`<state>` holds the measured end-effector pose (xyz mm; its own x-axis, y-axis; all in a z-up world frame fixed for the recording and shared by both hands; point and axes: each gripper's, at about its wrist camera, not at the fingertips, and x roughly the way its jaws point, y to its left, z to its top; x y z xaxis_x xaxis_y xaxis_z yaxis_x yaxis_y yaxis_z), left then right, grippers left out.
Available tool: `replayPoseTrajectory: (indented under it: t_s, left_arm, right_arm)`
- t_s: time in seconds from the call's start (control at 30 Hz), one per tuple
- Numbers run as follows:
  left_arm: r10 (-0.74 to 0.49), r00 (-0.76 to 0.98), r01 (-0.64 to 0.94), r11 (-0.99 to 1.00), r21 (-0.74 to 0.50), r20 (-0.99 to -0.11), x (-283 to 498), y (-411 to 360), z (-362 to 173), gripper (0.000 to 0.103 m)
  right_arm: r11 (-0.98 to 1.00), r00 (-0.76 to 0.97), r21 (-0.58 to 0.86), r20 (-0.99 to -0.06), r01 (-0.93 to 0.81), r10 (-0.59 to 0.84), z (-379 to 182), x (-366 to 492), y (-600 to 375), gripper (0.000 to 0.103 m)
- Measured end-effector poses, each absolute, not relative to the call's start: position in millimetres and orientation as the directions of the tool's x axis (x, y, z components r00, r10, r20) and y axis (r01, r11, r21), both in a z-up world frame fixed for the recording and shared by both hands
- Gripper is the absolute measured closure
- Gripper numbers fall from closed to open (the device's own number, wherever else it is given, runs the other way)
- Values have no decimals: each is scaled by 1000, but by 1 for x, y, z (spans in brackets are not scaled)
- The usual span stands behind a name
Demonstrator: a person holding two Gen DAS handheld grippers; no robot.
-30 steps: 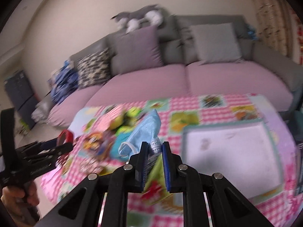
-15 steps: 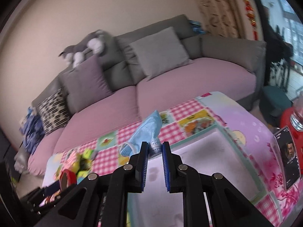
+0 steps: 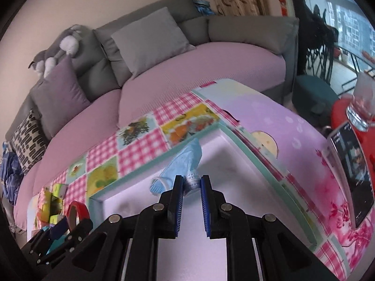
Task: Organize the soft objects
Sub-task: 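Carry the mask and tape into the white tray and open both tools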
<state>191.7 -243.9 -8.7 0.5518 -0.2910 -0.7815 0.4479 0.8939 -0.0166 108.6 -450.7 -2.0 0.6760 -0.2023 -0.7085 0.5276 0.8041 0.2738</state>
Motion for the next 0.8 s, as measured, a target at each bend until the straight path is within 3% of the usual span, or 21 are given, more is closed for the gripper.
replayPoseTrajectory:
  t_s: [0.7,0.8]
  left_arm:
    - [-246,483,459,888,4,-841,205,-273,-55,50]
    - [-251,476,460,888,-5,-843,203,-274,-52,44]
  right_arm:
    - [708,562,285,-805,646,-188,-37,96,-484,83]
    - [728,552,258,-811,636,-195,-32,97,-480,82]
